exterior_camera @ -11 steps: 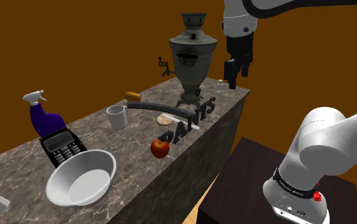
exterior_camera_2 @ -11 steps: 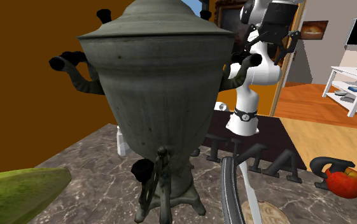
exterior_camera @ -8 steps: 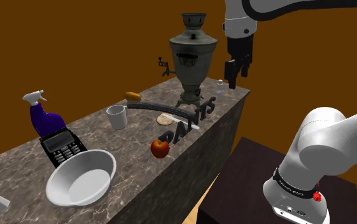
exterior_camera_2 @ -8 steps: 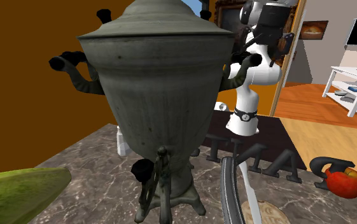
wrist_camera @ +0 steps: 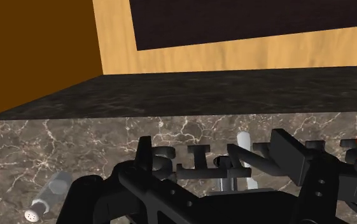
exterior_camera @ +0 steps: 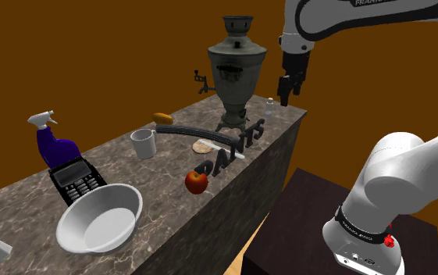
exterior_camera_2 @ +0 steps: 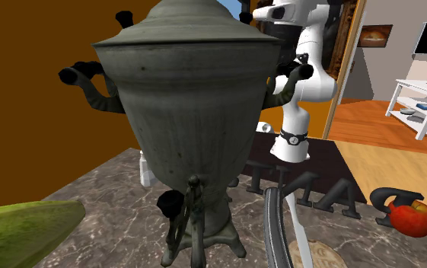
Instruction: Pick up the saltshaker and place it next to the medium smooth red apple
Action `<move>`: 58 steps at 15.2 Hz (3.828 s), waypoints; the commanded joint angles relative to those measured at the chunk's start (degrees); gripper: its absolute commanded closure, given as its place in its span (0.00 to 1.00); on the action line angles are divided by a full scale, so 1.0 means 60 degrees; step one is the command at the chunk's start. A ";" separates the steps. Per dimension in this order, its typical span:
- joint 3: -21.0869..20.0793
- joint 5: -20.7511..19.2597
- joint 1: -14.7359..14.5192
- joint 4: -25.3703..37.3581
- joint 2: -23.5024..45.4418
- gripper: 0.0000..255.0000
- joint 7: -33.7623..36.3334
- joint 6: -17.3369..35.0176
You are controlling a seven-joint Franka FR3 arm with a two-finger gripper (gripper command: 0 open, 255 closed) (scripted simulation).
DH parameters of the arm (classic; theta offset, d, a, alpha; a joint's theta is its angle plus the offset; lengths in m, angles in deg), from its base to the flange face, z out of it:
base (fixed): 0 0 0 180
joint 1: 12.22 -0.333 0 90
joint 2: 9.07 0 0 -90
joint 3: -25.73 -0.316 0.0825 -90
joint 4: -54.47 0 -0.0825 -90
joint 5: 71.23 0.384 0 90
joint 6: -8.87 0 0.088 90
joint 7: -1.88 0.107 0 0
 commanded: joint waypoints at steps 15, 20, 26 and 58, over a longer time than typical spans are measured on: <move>0.4026 0.1157 -0.0145 0.1459 0.4130 0.00 -0.4298 0.4094; 0.5152 0.3224 -0.0392 0.2685 0.6224 0.00 -0.6454 0.4691; 0.5279 0.6356 0.0546 0.4778 0.9113 0.00 -0.9090 0.4357; 0.4582 0.8037 0.1669 0.6305 1.1082 1.00 -1.0168 0.4187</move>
